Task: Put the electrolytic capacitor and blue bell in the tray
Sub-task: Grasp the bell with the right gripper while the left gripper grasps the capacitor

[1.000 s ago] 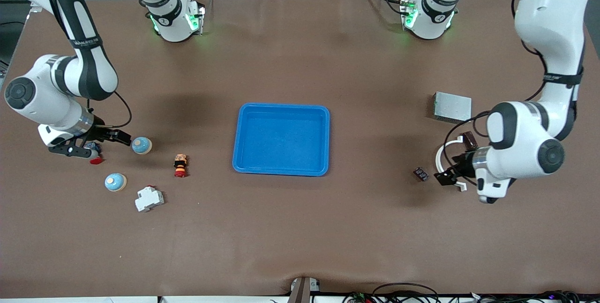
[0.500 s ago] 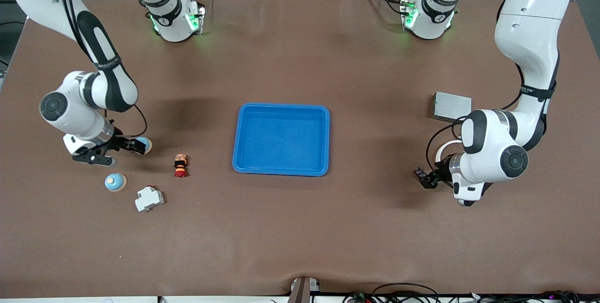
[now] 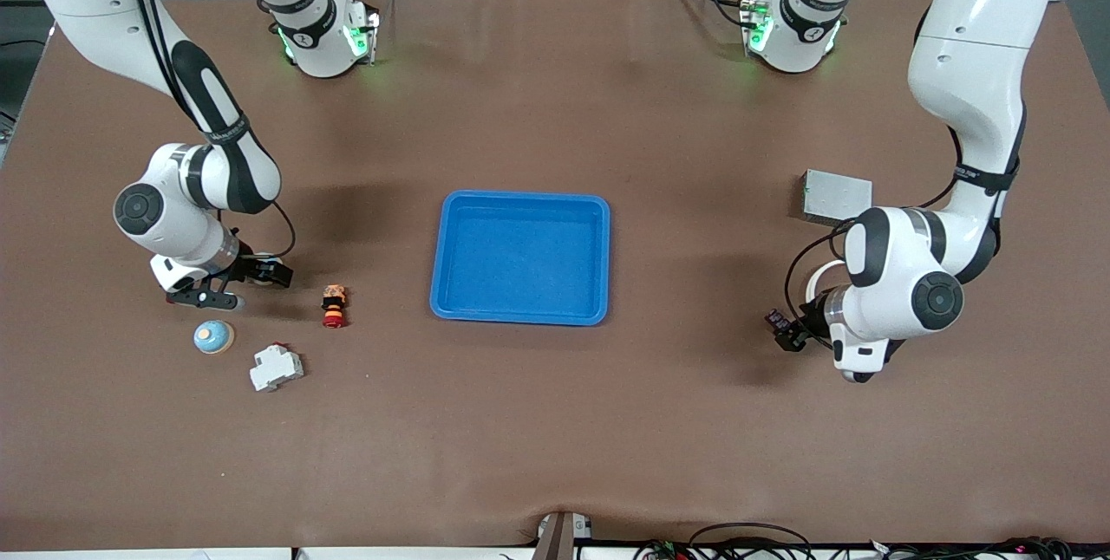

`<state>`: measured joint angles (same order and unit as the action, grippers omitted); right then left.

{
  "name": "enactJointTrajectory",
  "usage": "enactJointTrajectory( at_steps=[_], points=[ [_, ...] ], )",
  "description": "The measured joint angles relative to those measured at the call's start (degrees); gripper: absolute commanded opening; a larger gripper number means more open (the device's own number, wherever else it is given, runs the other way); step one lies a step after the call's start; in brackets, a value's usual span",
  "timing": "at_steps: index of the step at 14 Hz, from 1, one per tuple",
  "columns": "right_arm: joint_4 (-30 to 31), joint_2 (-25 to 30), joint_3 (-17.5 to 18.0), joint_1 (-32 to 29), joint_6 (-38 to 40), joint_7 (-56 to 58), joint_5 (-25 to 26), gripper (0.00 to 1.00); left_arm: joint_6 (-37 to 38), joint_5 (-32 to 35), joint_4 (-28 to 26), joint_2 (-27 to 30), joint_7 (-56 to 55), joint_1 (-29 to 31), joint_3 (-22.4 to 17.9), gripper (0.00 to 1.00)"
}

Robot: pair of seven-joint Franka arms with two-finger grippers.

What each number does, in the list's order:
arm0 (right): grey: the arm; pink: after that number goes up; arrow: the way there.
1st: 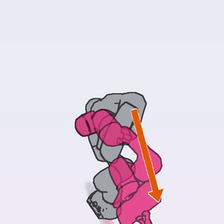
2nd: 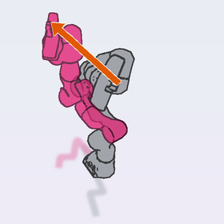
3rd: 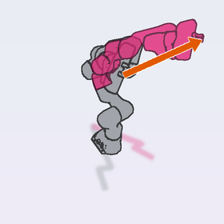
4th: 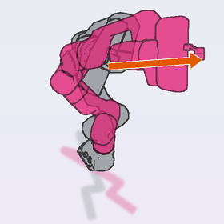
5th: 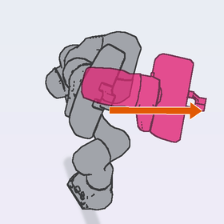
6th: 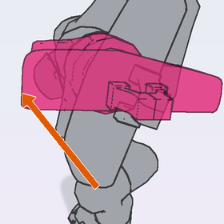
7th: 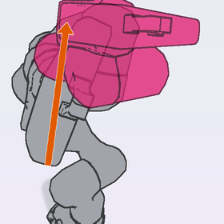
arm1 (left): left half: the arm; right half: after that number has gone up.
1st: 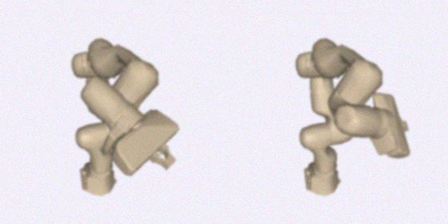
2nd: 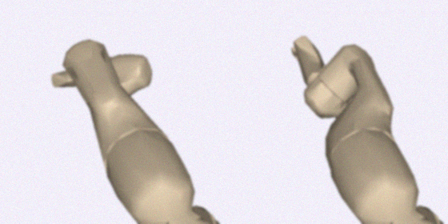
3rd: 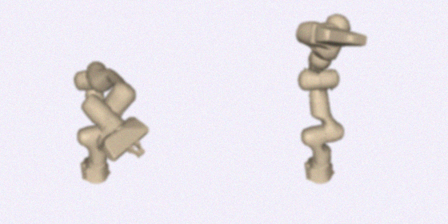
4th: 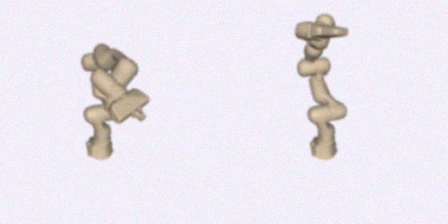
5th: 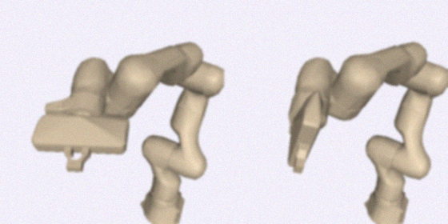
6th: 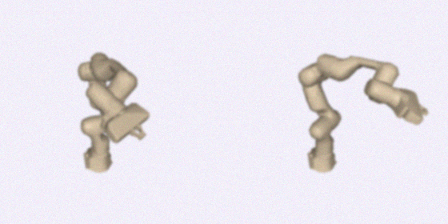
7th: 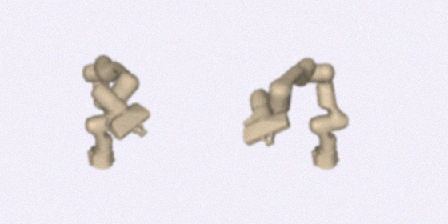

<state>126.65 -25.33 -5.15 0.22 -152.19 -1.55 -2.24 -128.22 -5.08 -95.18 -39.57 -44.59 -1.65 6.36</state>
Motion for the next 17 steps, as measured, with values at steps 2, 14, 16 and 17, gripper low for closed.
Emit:
enactJointTrajectory(
  at_steps=[2,14,16,17],
  points=[
    [0.14,-0.01,-0.04,-0.06,0.1,0.01,0.0,1.0,-0.64,0.0,0.0,-0.84,-0.43,-0.03,0.01,0.64],
    [1.9,-0.01,-0.07,-0.4,0.07,0.02,0.0,0.79,-0.86,0.01,-0.22,-1.45,-1.92,-0.95,0.0,0.0],
    [1.93,-0.01,-0.07,-0.4,0.07,0.3,0.0,0.19,-0.78,0.02,-0.14,-1.43,-3.25,-1.08,0.01,0.0],
    [1.92,0.03,-0.07,-0.41,0.07,1.02,0.0,0.0,-0.48,0.02,-0.02,-1.35,-3.57,-1.26,0.02,0.0]
  ],
)
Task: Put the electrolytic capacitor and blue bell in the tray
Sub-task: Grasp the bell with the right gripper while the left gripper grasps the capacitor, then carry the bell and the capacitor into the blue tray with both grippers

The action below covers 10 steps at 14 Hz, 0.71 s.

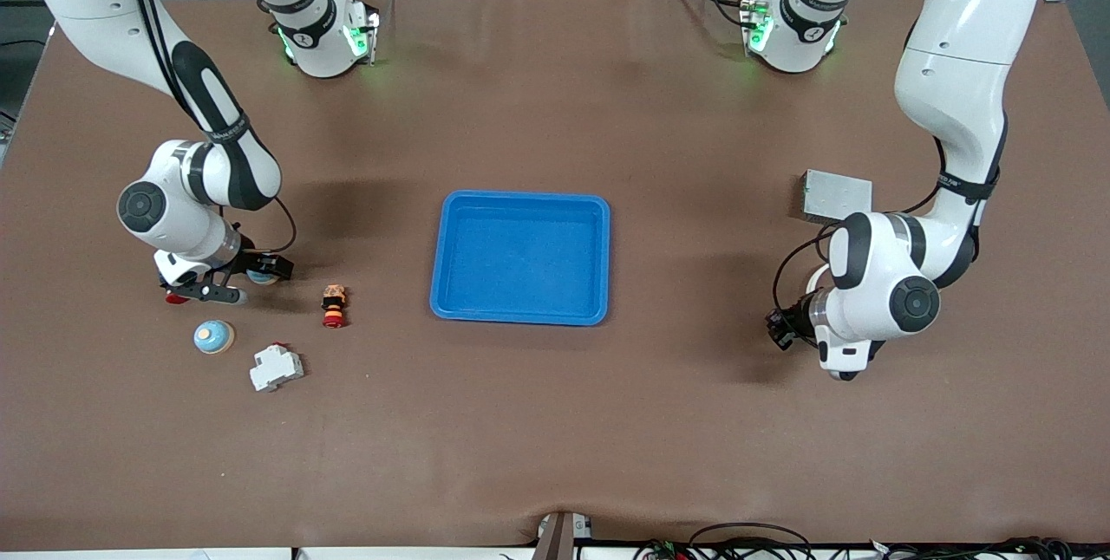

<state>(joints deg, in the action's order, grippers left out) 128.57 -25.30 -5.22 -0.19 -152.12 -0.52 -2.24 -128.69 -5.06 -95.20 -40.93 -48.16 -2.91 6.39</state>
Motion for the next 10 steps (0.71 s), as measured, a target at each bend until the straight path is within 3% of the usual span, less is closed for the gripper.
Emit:
enactJointTrajectory(
  at_steps=[5,10],
  points=[
    [-0.72,4.13,-0.07,-0.34,6.22,1.36,-0.01,0.0,5.45,0.0,0.82,3.13,-2.25,-1.14,0.34,0.0],
    [-2.95,13.18,0.67,4.43,20.03,-8.64,-0.3,0.0,7.44,0.02,0.92,5.92,-20.14,-9.63,1.28,0.0]
  ],
)
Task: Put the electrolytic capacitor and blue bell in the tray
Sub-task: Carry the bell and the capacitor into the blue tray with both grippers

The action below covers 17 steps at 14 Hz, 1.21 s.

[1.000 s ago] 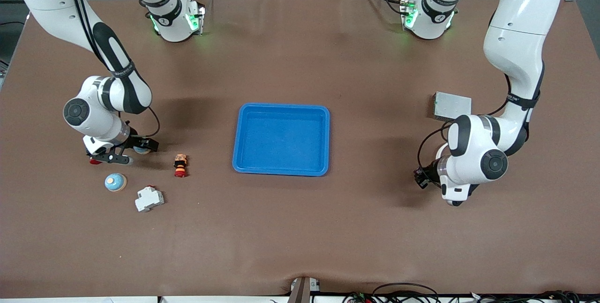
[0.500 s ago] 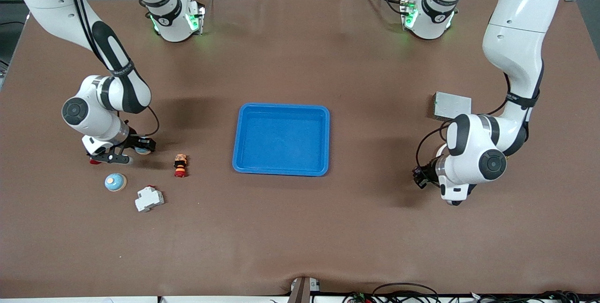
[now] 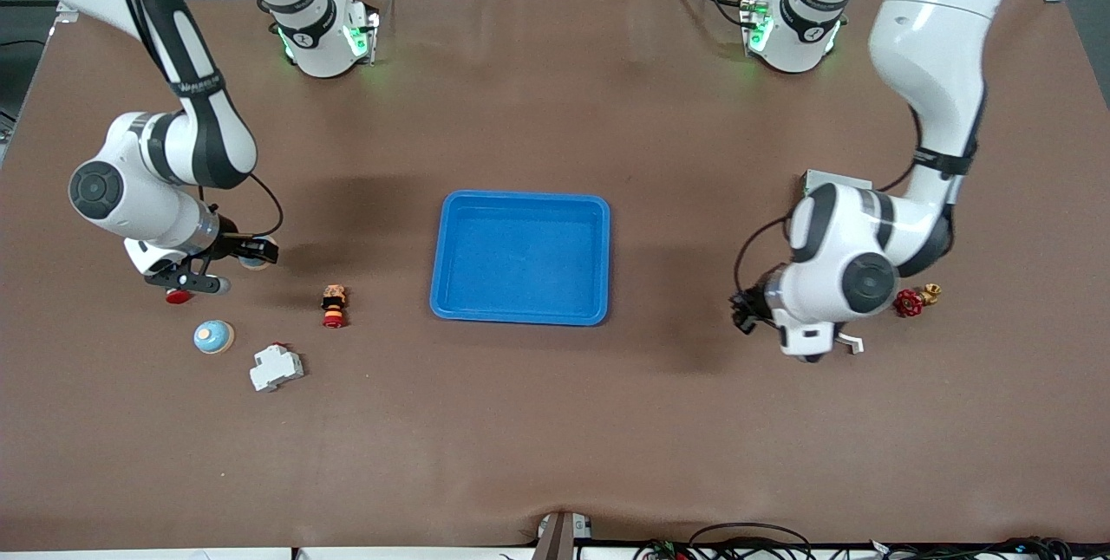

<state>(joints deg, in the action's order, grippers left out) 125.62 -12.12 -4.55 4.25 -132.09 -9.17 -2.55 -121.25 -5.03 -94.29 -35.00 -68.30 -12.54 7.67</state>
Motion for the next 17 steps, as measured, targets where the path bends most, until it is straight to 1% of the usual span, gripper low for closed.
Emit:
enactJointTrajectory(
  at_steps=[2,4,7,9,12,14,17],
  points=[
    [-0.22,1.99,0.35,5.77,1.3,-9.5,-0.14,0.0,-0.05,0.0,0.9,0.07,-6.69,-4.79,0.09,0.0],
    [-0.62,2.27,0.51,11.98,1.24,-19.03,-0.2,0.0,-0.33,0.0,2.23,0.08,-12.59,-8.83,0.1,0.0],
    [-2.5,2.08,0.57,20.06,1.15,-32.56,-0.24,0.0,-2.59,-0.03,2.82,0.01,-19.61,-12.34,0.16,0.0],
    [-4.21,1.28,0.56,24.5,1.15,-40.56,-0.25,0.0,-3.33,-0.04,2.8,-0.47,-21.04,-15.16,0.19,0.0],
    [-7.24,-2.54,0.53,29.84,0.7,-50.63,-0.25,0.0,-4.17,0.0,2.79,-1.83,-25.92,-20.11,-0.03,0.0],
    [-10.3,-6.59,0.52,32.47,0.12,-56.25,-0.25,0.0,-4.39,0.02,2.8,-2.47,-27.85,-21.26,-0.12,0.0],
    [-14.86,-12.65,0.45,34.69,-1.53,-62.67,-0.25,0.0,-4.98,0.03,2.77,-4.0,-29.09,-22.09,-0.14,0.0]
  ],
)
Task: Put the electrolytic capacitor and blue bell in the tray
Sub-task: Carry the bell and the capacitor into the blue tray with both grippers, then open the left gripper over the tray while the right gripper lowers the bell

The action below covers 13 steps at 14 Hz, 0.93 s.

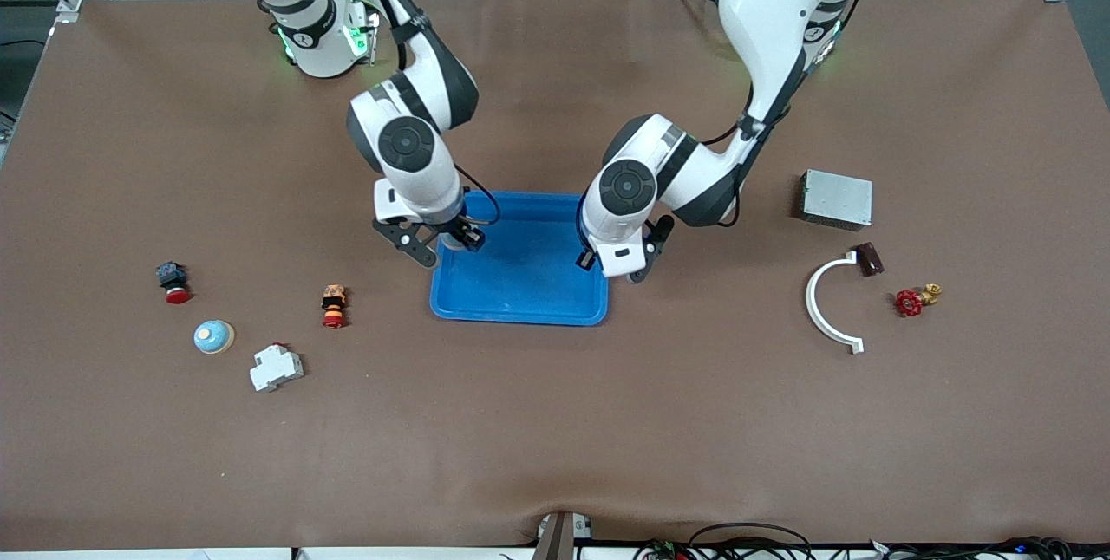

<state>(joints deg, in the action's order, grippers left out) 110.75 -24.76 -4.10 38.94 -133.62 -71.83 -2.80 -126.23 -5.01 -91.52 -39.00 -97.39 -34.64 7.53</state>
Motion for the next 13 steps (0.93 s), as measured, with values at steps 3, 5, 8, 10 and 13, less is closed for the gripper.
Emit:
enactJointTrajectory(
  at_steps=[3,5,8,10,13],
  points=[
    [-1.56,-4.1,-0.01,0.64,-3.24,-4.02,-0.02,0.0,-2.36,0.0,0.0,-1.59,-0.45,-0.8,0.0,0.01],
    [-1.72,-5.77,-0.01,0.69,-4.26,-5.49,-0.52,0.0,-3.22,0.0,0.0,-2.24,-0.45,-1.11,0.0,0.56],
    [-1.82,-7.12,-0.01,1.12,-4.5,-6.23,-2.12,0.0,-3.77,0.0,0.13,-2.51,-0.48,-1.5,-0.01,1.0],
    [-1.83,-7.32,0.0,1.65,-4.5,-6.35,-3.42,0.0,-3.96,0.0,0.7,-2.41,-0.62,-1.56,-0.11,1.0],
    [-1.92,-7.32,-0.01,2.67,-4.5,-6.4,-6.35,0.0,-3.36,1.8,1.6,-0.67,-0.72,-1.41,-2.81,1.0]
  ],
)
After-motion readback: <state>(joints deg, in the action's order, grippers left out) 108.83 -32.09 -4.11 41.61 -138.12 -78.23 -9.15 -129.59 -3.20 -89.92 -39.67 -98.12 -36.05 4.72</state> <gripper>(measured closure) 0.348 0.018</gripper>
